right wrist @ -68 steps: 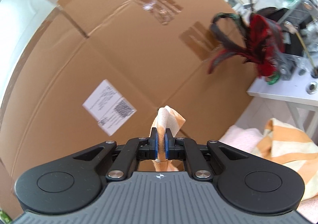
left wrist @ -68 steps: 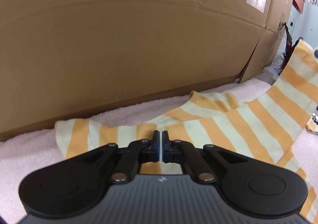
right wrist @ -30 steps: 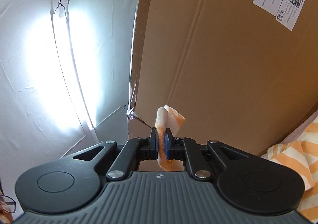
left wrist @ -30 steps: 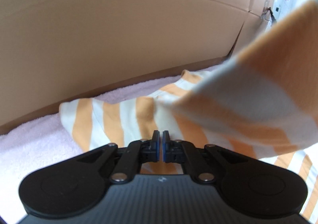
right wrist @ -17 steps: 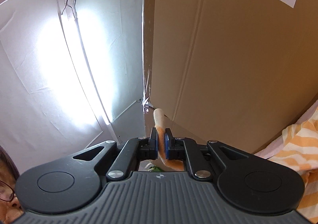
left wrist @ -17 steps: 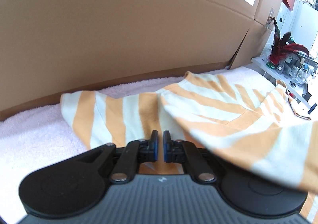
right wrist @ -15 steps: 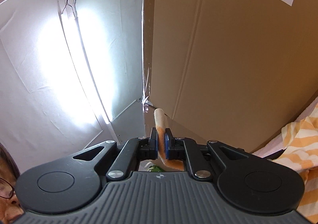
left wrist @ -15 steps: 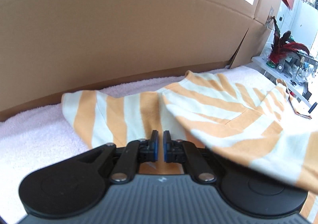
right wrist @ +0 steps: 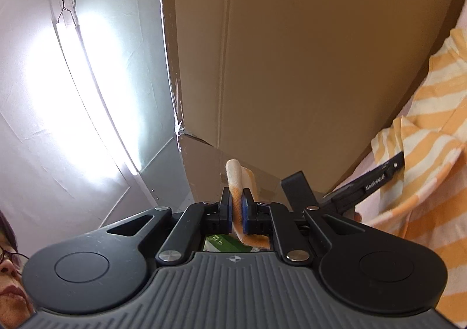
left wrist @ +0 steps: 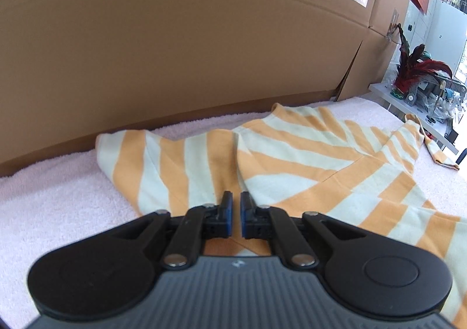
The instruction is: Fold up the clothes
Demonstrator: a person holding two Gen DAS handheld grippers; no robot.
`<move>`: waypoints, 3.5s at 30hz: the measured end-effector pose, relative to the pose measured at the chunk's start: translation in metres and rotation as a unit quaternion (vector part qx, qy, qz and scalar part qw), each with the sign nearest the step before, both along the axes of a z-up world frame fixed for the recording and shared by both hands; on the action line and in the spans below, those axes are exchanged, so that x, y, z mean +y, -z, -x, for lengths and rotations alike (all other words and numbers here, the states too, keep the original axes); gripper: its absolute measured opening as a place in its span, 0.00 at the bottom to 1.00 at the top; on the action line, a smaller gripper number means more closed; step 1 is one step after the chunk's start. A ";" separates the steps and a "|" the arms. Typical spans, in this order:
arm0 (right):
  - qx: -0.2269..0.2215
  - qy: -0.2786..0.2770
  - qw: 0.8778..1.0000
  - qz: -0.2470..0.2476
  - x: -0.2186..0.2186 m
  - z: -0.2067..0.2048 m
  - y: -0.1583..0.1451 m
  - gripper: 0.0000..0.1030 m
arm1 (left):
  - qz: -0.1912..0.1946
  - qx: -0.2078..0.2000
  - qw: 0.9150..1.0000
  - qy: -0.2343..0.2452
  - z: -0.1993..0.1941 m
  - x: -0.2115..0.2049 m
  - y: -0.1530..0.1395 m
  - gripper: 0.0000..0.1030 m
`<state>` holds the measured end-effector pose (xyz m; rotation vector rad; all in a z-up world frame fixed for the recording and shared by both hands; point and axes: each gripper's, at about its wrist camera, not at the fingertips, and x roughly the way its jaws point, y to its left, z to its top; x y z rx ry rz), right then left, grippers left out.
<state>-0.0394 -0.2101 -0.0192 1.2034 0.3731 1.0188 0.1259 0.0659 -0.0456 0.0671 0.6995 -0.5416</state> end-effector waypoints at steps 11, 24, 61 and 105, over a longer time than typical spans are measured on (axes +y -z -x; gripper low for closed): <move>0.002 -0.045 0.999 0.016 0.011 0.032 0.016 0.07 | 0.013 0.006 1.000 -0.005 -0.001 0.011 -0.007 0.02; 0.017 -0.024 1.000 0.004 -0.010 0.034 0.036 0.07 | 0.052 0.025 0.998 0.012 0.004 0.016 -0.012 0.16; -0.019 0.004 0.999 0.048 -0.022 0.050 0.043 0.07 | 0.100 0.054 0.993 -0.033 0.008 0.051 -0.028 0.32; -0.038 -0.068 0.997 0.021 -0.005 0.079 0.048 0.07 | 0.057 0.020 0.997 -0.048 0.019 0.051 -0.030 0.00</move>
